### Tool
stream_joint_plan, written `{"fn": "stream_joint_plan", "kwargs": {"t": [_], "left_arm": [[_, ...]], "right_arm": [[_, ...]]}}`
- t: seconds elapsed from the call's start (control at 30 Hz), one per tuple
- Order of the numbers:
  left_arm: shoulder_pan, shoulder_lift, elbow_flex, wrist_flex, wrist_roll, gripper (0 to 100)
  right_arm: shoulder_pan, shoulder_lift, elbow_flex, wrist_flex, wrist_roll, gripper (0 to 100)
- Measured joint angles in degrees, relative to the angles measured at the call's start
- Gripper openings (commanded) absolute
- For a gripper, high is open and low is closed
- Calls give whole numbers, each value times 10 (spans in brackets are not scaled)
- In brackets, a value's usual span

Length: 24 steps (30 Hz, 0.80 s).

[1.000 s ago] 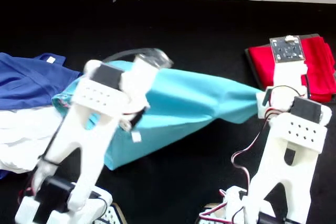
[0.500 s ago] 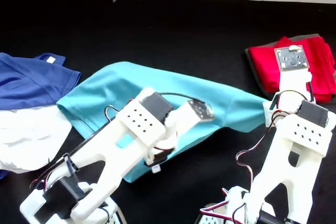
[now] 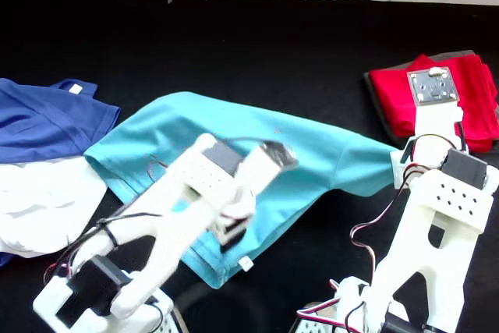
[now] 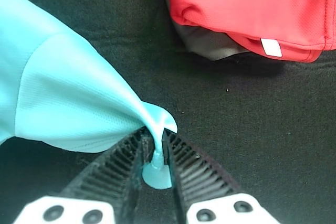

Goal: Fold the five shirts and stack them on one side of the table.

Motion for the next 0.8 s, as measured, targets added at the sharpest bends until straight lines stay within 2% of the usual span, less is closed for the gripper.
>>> {"fn": "stream_joint_plan", "kwargs": {"t": [0.13,0.3,0.4,0.6,0.8], "left_arm": [[50,1,54,-53,10,182],[104,2,81,-76,10,182],[133,2,74,-73,11,182],[147,2,-27,17,11,185],[150,2,-1,-2,11,186]], "right_arm": [[0,0,0,0,0,5],[0,0,0,0,0,6],[0,0,0,0,0,6],[0,0,0,0,0,6],[0,0,0,0,0,6]]}}
